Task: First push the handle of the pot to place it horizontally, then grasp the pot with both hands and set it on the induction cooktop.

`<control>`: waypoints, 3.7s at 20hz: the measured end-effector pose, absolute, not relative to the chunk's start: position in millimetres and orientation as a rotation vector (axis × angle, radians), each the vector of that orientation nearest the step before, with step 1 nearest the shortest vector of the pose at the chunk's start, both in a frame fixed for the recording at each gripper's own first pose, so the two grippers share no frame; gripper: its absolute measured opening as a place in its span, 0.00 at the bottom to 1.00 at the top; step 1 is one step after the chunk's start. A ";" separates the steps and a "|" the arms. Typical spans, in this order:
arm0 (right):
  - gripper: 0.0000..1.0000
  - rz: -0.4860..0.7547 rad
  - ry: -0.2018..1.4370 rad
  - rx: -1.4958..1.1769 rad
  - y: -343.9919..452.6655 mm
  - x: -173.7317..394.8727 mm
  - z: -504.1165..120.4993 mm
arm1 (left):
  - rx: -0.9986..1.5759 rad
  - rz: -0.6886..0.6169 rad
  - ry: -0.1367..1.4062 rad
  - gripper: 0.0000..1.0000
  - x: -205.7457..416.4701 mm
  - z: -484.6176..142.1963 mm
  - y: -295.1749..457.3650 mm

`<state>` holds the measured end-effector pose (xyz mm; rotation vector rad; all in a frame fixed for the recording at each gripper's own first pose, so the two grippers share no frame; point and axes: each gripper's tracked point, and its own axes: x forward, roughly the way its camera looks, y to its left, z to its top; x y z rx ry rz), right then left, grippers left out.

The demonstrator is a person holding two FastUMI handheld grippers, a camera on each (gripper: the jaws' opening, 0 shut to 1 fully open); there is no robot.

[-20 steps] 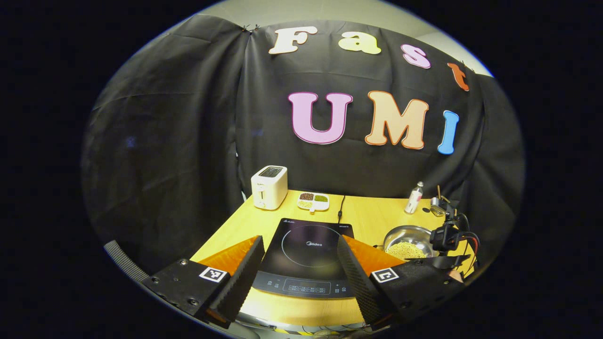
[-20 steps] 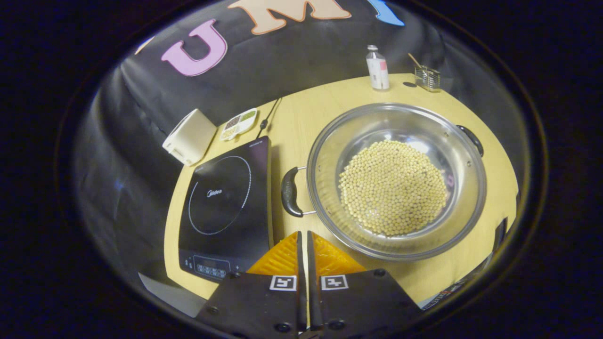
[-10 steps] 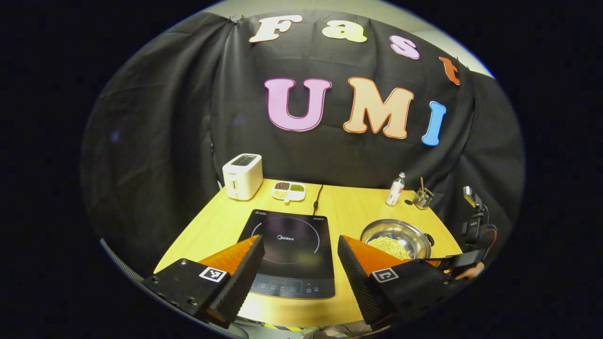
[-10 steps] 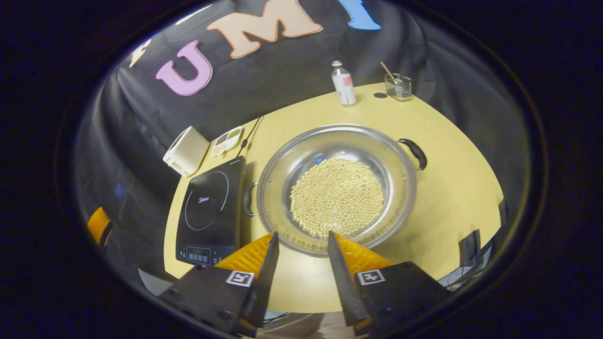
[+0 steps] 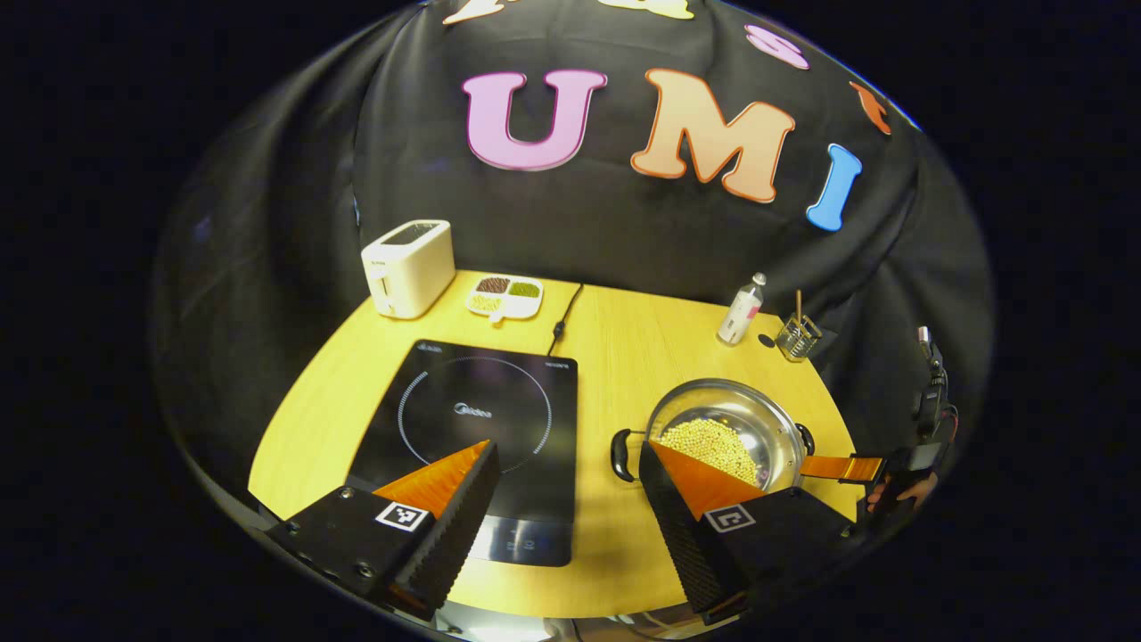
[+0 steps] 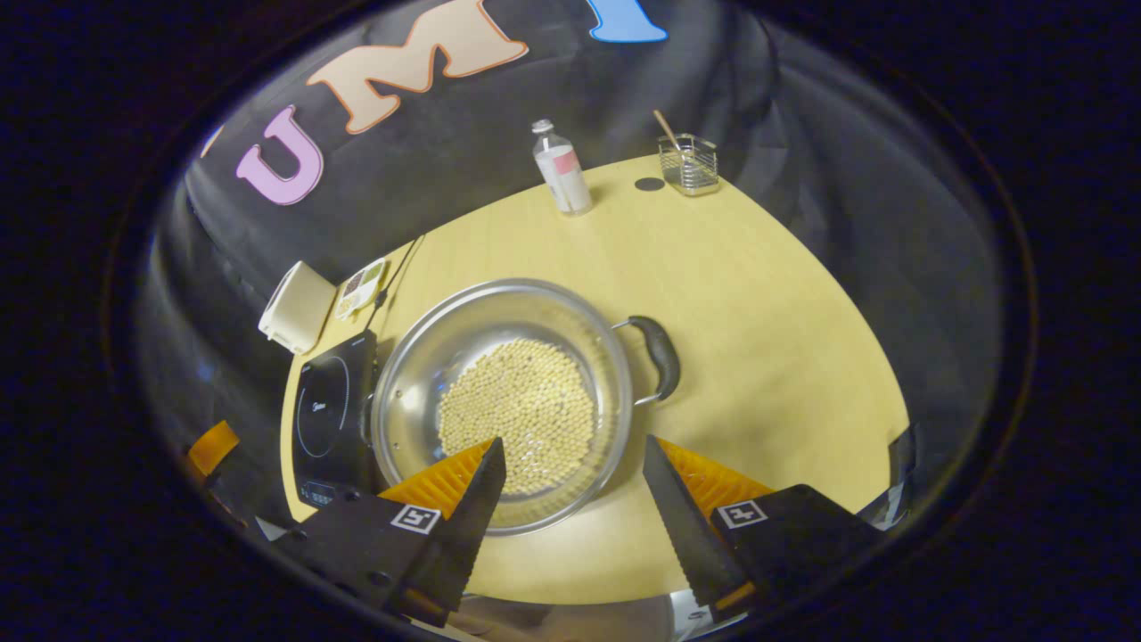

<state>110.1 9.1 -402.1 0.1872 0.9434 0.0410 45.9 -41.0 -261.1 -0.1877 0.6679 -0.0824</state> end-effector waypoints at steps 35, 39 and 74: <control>0.54 0.391 1.371 0.335 10.4 170.4 -491.3 | -0.258 -0.156 1.266 0.60 102.5 -428.2 -125.8; 0.53 0.389 1.360 0.369 7.1 159.7 -474.1 | -0.214 -0.174 1.219 0.60 107.4 -421.9 -122.9; 0.52 0.376 1.074 0.445 307.7 57.7 -428.1 | -0.155 -0.138 1.016 0.61 133.0 -397.5 167.2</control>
